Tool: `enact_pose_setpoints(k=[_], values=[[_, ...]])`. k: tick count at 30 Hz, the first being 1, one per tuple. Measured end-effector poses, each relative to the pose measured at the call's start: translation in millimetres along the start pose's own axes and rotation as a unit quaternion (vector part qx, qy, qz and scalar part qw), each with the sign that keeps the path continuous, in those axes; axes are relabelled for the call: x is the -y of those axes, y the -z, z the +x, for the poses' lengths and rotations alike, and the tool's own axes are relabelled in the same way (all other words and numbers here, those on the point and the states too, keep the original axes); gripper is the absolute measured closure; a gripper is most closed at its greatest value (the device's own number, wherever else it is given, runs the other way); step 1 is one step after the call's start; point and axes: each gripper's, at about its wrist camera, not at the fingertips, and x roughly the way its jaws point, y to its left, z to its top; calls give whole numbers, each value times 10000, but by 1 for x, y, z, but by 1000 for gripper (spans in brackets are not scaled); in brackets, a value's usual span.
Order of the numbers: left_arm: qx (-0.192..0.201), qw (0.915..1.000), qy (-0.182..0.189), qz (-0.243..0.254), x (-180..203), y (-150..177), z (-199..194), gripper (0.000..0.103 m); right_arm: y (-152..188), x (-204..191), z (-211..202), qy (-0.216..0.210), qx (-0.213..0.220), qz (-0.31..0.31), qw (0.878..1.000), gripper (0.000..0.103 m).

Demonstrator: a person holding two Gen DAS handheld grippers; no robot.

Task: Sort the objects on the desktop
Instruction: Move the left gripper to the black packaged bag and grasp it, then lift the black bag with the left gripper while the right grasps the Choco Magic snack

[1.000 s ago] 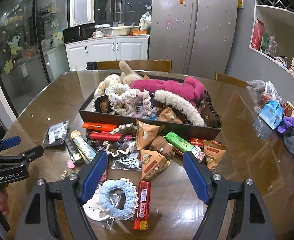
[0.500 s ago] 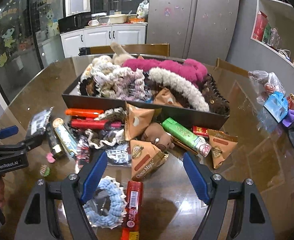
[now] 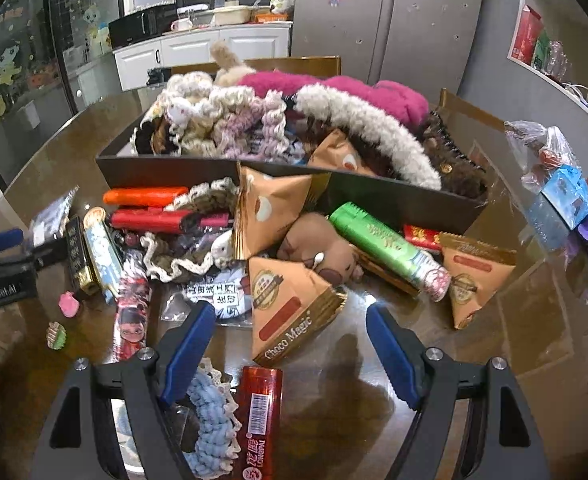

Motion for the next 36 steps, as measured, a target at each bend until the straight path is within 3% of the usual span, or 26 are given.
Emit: enact_pose_setpoints(k=[4, 9, 11, 14, 15, 22, 24, 36], values=[[7, 10000, 14, 0, -1, -5, 3, 5, -1, -1, 0, -41, 56, -13, 10000, 23], [133, 9999, 32, 45, 0, -3, -3, 30, 0, 3, 2, -192, 92, 123, 9997, 23], [162, 9998, 33, 57, 1, -2, -5, 32, 0, 6, 3, -290, 59, 200, 9994, 24], [177, 9998, 55, 82, 1, -1, -6, 35, 1, 9, 1, -435, 72, 291, 9986, 57], [185, 9998, 69, 74, 1, -1, -6, 36, 0, 9, 0, -459, 75, 321, 9984, 63], [221, 9996, 177, -46, -4, 10, -17, 39, 1, 9, -1, -498, 71, 303, 9983, 65], [253, 9995, 178, -56, -6, 10, -21, 47, 2, 11, -1, -554, 71, 324, 9979, 65], [524, 9981, 267, -175, -11, 13, -54, 51, 1, 10, -19, -651, 319, 298, 9969, 66]])
